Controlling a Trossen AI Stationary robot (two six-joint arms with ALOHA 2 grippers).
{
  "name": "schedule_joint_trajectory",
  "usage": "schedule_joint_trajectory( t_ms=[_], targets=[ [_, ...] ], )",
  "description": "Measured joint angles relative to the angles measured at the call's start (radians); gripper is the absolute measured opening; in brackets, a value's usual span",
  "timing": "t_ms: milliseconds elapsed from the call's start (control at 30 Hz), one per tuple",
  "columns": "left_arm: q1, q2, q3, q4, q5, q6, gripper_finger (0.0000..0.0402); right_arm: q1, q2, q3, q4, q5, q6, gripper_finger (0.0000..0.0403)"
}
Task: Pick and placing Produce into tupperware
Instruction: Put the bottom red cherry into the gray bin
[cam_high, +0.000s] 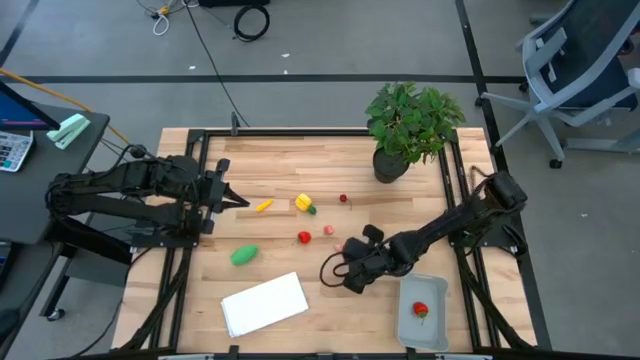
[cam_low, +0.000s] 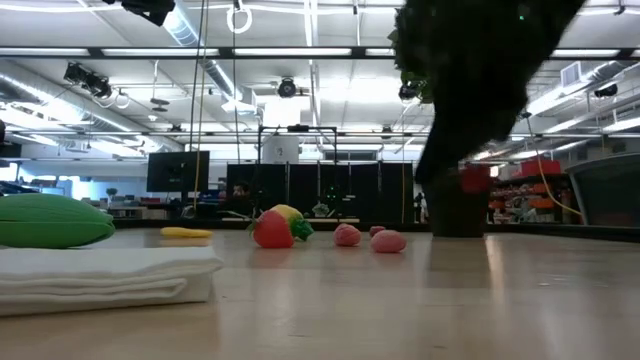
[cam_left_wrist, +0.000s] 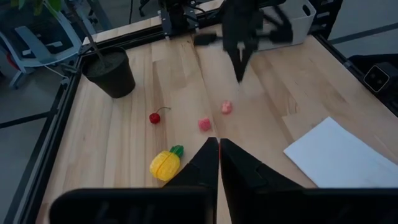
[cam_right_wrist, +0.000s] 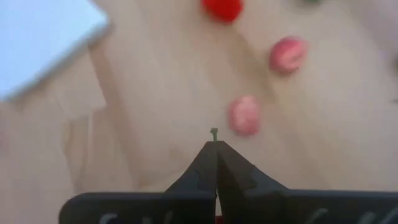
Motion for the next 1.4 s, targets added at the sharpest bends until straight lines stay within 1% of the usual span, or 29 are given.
schedule_joint_trajectory(
  t_ms=[133, 233, 300, 400, 467, 567, 667, 767, 867, 1000, 1100, 1233, 1300, 1400],
  targets=[
    [0.000, 0.000, 0.000, -0.010, 0.000, 0.000, 0.0029, 0.032, -0.088, 0.108, -0.223, 0.024, 0.144, 0.0002],
    [0.000, 0.000, 0.000, -0.014, 0.000, 0.000, 0.0026, 0.085, -0.142, 0.184, -0.372, 0.014, 0.269, 0.0001],
    [0.000, 0.000, 0.000, -0.014, 0.000, -0.002, 0.0023, 0.132, -0.174, 0.218, -0.414, 0.018, 0.357, 0.0001],
    [0.000, 0.000, 0.000, -0.014, 0.000, -0.007, 0.0017, 0.210, -0.201, 0.229, -0.428, 0.013, 0.542, 0.0000],
    [0.000, 0.000, 0.000, -0.014, 0.000, -0.007, 0.0015, 0.259, -0.201, 0.229, -0.450, -0.024, 0.672, 0.0000],
    [0.000, 0.000, 0.000, -0.014, 0.000, -0.007, 0.0014, 0.328, -0.171, 0.229, -0.513, -0.121, 0.875, 0.0000],
    [0.000, 0.000, 0.000, -0.013, 0.000, -0.007, 0.0017, 0.379, -0.129, 0.228, -0.618, -0.191, 1.000, 0.0000],
    [0.000, 0.000, 0.000, -0.013, 0.000, -0.019, 0.0023, 0.390, -0.108, 0.228, -0.703, -0.237, 1.049, 0.0000],
    [0.000, 0.000, 0.000, -0.013, 0.000, -0.055, 0.0028, 0.390, -0.105, 0.228, -0.690, -0.257, 1.042, 0.0001],
    [0.000, 0.000, 0.000, -0.013, 0.000, -0.089, 0.0031, 0.390, -0.106, 0.220, -0.681, -0.339, 1.015, 0.0004],
    [0.000, 0.000, 0.000, -0.012, 0.000, -0.112, 0.0031, 0.391, -0.106, 0.181, -0.671, -0.394, 1.039, 0.0002],
    [0.000, 0.000, 0.000, -0.011, 0.000, -0.131, 0.0024, 0.391, -0.106, 0.116, -0.589, -0.418, 1.044, 0.0005],
    [0.000, 0.000, 0.000, -0.012, 0.000, -0.131, 0.0020, 0.391, -0.106, 0.089, -0.557, -0.418, 1.043, 0.0014],
    [0.000, 0.000, 0.000, -0.012, 0.000, -0.130, 0.0016, 0.391, -0.105, 0.068, -0.555, -0.419, 1.014, 0.0036]
  ],
)
